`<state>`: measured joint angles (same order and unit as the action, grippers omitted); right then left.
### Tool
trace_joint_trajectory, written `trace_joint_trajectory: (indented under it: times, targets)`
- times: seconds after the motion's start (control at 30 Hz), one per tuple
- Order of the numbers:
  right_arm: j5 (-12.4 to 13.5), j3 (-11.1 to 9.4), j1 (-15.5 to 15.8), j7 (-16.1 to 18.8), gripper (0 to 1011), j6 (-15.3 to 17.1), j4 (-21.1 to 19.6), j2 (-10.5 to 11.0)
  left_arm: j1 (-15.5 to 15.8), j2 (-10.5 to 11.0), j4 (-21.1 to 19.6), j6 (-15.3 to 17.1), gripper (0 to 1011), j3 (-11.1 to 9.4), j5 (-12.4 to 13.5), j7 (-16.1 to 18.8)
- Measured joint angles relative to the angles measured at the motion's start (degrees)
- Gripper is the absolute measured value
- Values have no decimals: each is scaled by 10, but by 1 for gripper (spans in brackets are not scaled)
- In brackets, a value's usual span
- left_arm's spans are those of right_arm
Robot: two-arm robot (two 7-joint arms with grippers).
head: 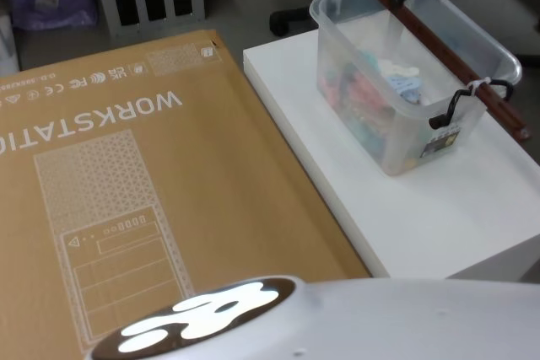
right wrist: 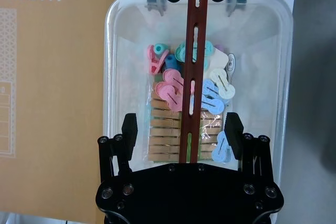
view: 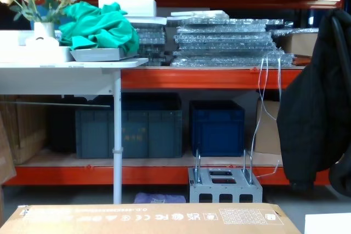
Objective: Use one hand to grasp the basket and place it at the designated location.
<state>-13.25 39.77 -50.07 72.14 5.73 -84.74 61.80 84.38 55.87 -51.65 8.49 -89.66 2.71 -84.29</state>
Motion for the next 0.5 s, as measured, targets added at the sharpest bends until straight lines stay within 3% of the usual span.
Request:
trace_joint_trajectory:
  times: [0.5]
  targets:
    - [-15, 43, -20, 11, 1001, -16, 48, -31, 0, 0, 0, 0, 0, 0, 0, 0]
